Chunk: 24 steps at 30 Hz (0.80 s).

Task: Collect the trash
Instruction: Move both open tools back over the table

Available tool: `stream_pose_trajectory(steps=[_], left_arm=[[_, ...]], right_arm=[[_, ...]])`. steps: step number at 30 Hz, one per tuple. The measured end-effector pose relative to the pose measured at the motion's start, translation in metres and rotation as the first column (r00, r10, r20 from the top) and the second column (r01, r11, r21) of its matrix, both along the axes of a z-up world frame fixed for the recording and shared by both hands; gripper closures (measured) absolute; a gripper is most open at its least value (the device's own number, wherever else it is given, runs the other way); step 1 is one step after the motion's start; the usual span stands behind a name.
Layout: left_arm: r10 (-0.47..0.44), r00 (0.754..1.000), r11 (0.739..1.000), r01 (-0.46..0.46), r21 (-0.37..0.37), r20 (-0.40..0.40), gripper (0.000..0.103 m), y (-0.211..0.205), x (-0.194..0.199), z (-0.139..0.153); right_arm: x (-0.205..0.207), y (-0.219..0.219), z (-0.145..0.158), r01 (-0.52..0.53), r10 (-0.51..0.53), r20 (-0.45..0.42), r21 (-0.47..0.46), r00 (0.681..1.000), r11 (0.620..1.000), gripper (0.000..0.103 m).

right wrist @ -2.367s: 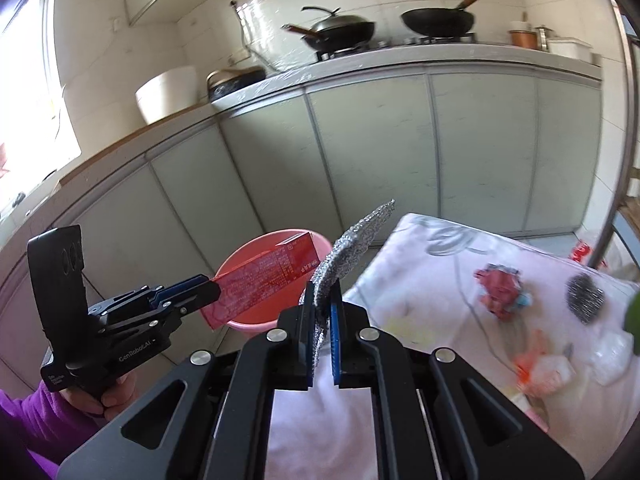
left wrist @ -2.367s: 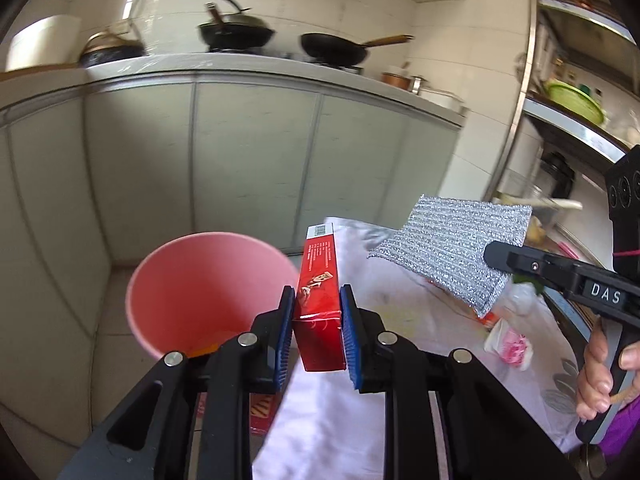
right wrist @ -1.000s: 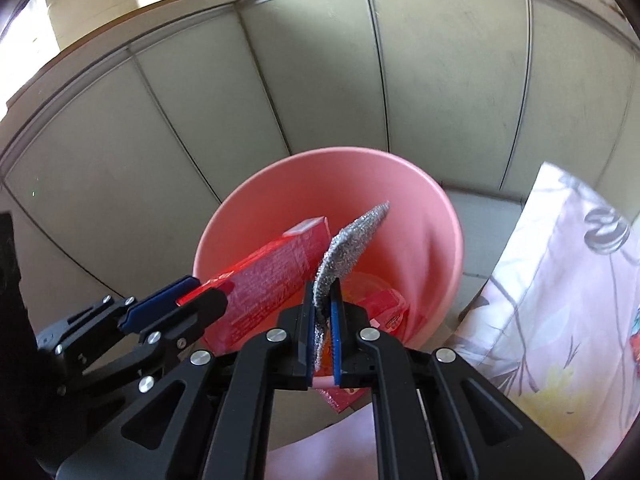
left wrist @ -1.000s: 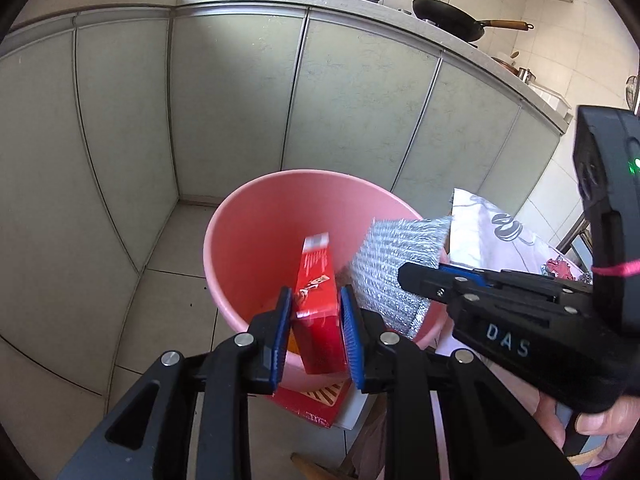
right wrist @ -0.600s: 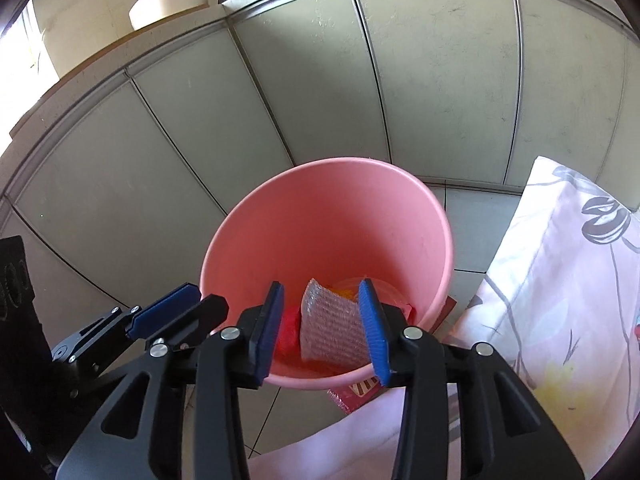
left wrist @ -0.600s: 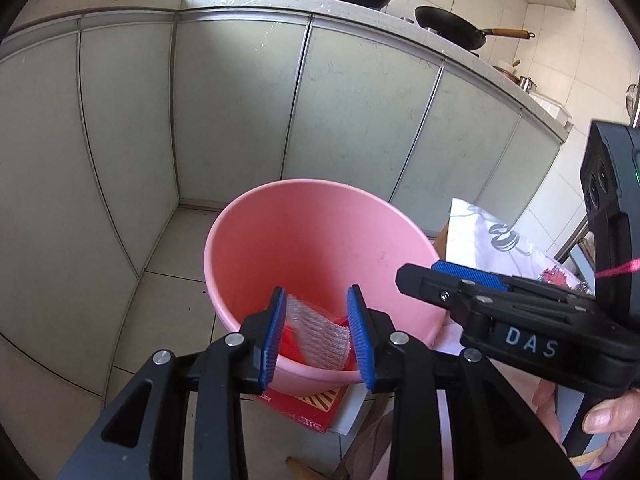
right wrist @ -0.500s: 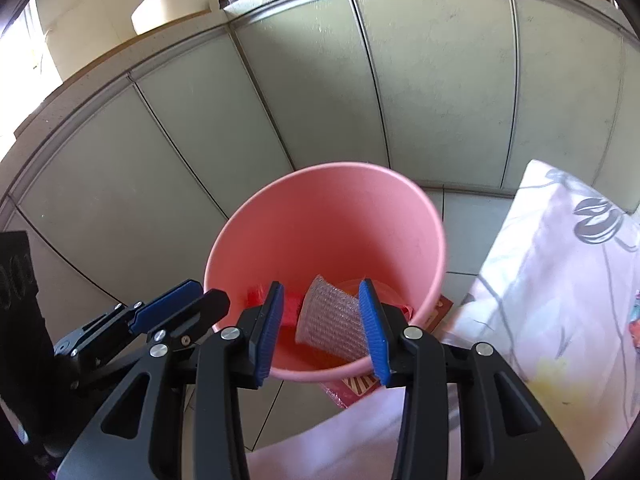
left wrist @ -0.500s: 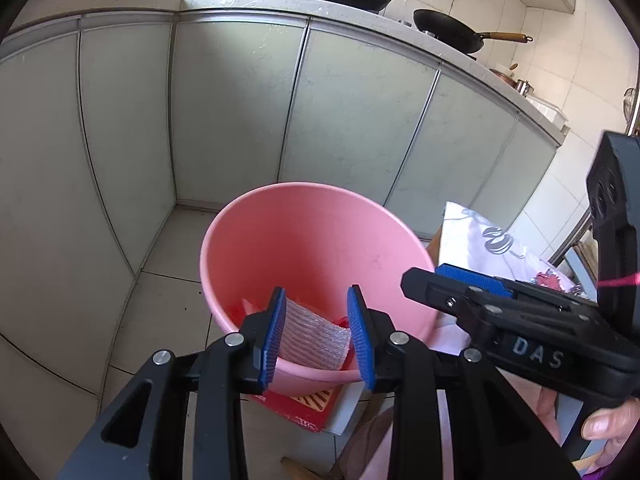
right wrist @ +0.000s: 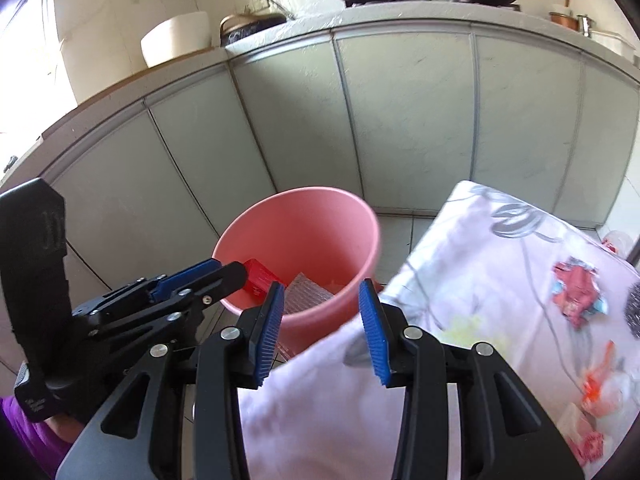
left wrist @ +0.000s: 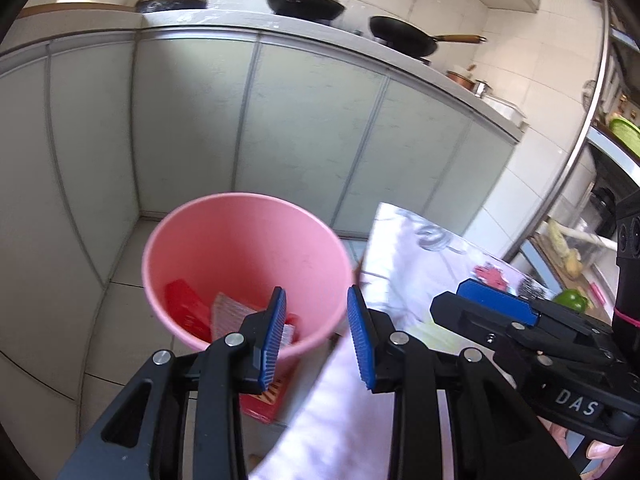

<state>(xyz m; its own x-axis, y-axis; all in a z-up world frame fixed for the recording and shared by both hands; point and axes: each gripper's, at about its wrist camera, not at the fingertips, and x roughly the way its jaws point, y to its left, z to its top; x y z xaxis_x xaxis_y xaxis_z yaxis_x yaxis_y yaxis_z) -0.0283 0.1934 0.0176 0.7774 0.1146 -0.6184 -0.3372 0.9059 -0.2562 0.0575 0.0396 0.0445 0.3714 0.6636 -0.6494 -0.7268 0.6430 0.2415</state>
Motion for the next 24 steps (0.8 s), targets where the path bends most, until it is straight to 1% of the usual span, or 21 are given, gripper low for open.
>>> stream_pose_trajectory(steps=[4,7,10,13,18,24], left_arm=[[-0.056,0.998,0.998,0.056,-0.011,-0.007,0.072,-0.023,-0.001,0.000],[-0.097,0.995,0.995,0.097,-0.010,-0.017,0.072,-0.044,-0.001,0.000],[-0.137,0.990,0.991,0.137,-0.010,-0.031,0.072,-0.065,0.000,-0.001],[-0.178,0.983,0.984,0.177,-0.013,-0.049,0.072,-0.086,0.000,-0.005],[-0.234,0.969,0.972,0.235,0.004,-0.076,0.072,-0.111,-0.002,-0.012],[-0.265,0.959,0.964,0.267,0.011,-0.097,0.072,-0.125,-0.003,-0.015]], right_arm=[[-0.009,-0.036,0.003,0.047,-0.047,-0.001,0.008,0.999,0.999,0.063],[-0.016,-0.060,0.002,0.088,-0.088,0.015,0.005,0.996,0.996,0.063],[-0.022,-0.086,-0.003,0.140,-0.140,0.016,0.000,0.990,0.990,0.063],[-0.023,-0.110,-0.013,0.189,-0.189,-0.003,-0.004,0.982,0.982,0.063],[-0.021,-0.156,-0.033,0.301,-0.301,-0.059,-0.007,0.952,0.954,0.063],[-0.032,-0.189,-0.054,0.382,-0.383,-0.093,-0.025,0.919,0.924,0.063]])
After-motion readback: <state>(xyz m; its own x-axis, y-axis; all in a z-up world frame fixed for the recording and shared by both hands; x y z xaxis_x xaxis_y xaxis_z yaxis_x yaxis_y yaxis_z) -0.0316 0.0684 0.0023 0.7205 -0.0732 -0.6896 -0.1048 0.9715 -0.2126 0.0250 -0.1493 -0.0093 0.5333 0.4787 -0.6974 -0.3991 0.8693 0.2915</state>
